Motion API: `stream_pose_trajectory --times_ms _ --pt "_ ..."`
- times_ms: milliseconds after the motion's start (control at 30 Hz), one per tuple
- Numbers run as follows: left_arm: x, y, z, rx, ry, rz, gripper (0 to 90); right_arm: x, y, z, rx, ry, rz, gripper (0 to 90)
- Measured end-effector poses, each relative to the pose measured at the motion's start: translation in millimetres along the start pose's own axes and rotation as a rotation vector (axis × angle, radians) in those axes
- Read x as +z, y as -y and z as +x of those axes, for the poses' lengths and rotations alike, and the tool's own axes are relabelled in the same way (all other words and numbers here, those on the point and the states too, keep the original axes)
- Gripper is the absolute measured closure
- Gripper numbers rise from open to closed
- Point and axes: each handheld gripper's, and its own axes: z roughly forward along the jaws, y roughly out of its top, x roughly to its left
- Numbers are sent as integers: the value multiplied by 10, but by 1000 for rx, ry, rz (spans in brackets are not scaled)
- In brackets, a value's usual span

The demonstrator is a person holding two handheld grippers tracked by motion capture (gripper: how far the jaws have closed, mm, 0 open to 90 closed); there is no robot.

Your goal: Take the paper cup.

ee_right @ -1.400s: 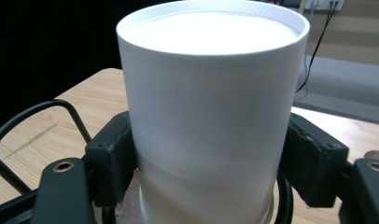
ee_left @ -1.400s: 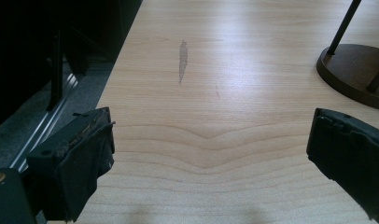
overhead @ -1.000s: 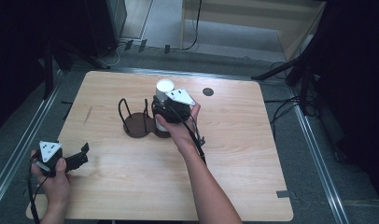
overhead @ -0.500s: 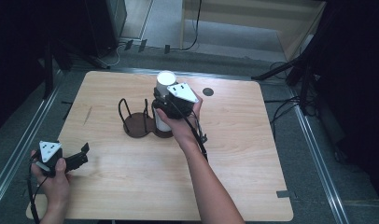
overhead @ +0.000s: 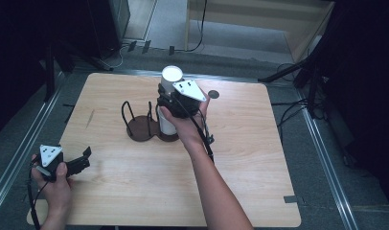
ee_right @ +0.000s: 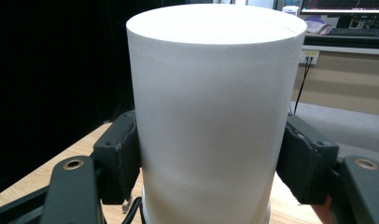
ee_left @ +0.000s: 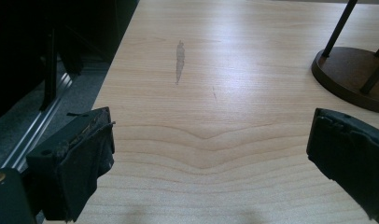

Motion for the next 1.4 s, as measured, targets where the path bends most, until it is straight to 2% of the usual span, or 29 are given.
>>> stream_pose_trajectory --times_ms 133,433,767,1000,1033,1400 --pt "2 0 7 -6 3 -3 13 -44 -78 -15 9 17 -20 299" --pt "1 1 5 -7 1 -6 13 -160 -241 -60 27 13 -61 299" --pt "1 1 4 -6 1 -6 13 -336 -319 -207 52 32 -81 300" --pt "-4 1 -1 0 1 -2 13 -445 -294 -344 75 57 -87 300" --pt "-5 2 -2 0 1 -3 13 -486 -260 -407 77 67 -86 301" --pt "-13 4 12 -13 9 -7 13 -692 -63 -701 99 118 -69 301"
